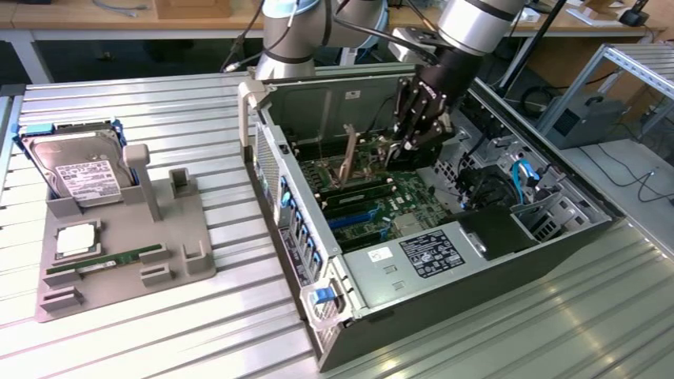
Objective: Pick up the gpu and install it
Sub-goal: 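Insert the gpu into the slot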
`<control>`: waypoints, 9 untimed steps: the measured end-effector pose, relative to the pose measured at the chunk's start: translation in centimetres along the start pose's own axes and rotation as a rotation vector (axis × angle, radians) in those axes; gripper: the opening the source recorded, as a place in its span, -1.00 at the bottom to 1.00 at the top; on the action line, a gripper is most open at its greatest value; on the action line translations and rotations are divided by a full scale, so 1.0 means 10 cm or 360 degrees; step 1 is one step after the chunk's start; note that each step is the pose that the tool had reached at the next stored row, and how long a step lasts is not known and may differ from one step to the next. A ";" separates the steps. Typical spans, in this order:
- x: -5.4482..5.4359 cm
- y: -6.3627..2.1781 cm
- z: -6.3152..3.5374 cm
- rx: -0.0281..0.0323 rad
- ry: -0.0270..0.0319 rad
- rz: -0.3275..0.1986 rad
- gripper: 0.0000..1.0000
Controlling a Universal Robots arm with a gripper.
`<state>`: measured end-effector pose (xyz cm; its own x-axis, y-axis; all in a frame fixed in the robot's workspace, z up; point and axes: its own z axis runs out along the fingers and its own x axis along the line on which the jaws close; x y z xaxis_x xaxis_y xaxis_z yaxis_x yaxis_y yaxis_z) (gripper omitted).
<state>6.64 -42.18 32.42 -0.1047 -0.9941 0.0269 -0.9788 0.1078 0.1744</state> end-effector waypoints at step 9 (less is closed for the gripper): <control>0.00 -0.010 0.087 -0.00002 -0.00016 0.0010 -0.44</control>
<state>6.59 -42.20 31.54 -0.1108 -0.9935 0.0269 -0.9781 0.1138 0.1744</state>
